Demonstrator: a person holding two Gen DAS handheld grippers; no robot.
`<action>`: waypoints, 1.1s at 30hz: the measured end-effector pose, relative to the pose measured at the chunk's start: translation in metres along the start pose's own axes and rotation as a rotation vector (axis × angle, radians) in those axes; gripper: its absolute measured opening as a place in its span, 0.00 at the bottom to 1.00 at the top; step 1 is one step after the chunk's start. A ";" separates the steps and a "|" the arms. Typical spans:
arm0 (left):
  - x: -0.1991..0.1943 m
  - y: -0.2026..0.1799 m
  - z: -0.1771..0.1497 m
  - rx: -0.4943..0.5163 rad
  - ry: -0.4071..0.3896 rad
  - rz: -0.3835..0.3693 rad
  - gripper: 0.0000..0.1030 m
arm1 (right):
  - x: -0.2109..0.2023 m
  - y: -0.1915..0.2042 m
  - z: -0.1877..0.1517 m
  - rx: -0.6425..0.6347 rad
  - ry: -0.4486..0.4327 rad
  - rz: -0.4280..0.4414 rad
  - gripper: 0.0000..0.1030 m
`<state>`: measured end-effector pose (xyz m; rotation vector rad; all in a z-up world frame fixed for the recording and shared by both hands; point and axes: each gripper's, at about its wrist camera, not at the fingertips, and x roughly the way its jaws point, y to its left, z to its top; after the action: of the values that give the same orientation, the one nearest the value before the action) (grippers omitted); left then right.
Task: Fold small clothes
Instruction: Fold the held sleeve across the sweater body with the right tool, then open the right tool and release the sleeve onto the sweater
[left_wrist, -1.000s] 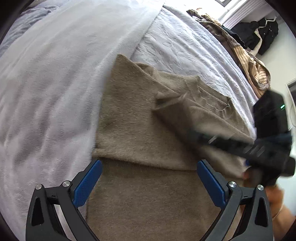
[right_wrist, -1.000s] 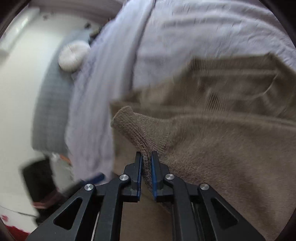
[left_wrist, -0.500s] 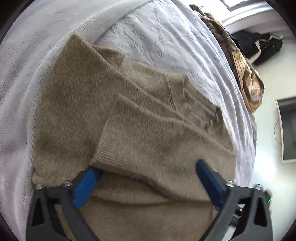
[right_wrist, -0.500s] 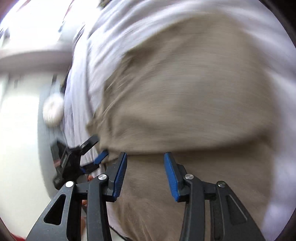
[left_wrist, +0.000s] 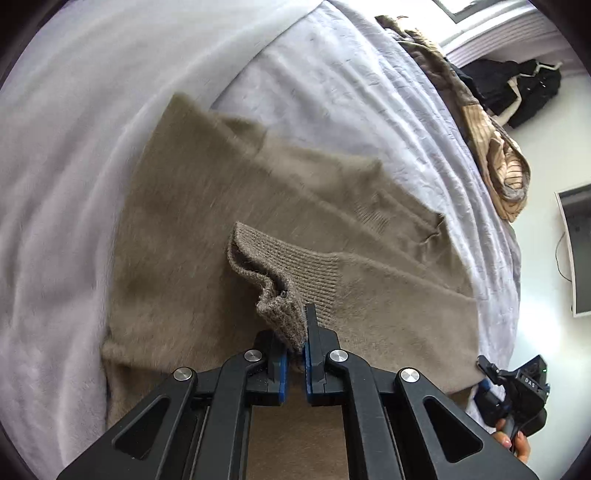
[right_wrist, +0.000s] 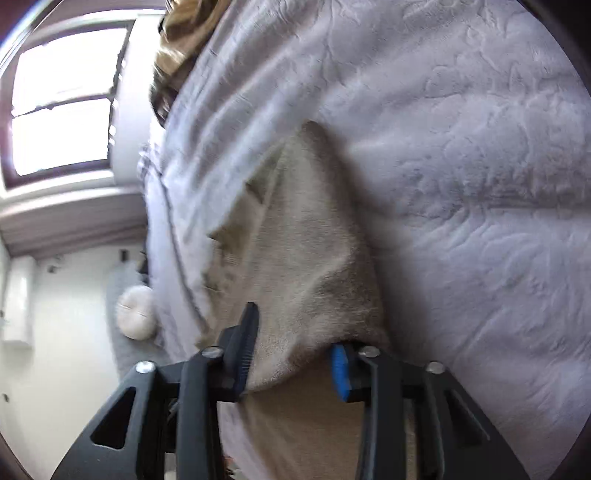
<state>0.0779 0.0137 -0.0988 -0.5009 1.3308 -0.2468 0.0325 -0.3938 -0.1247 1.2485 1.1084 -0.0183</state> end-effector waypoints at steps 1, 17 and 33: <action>0.001 0.002 -0.003 0.007 -0.010 0.004 0.07 | -0.001 0.003 0.002 -0.035 -0.003 -0.020 0.11; -0.026 0.021 -0.023 0.075 -0.009 0.210 0.53 | -0.029 -0.016 -0.007 -0.196 0.057 -0.233 0.55; 0.006 0.001 -0.023 0.200 0.016 0.362 0.50 | 0.013 0.002 0.002 -0.336 0.120 -0.400 0.16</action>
<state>0.0573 0.0073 -0.1080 -0.0856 1.3696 -0.0821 0.0418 -0.3874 -0.1322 0.7245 1.3886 -0.0579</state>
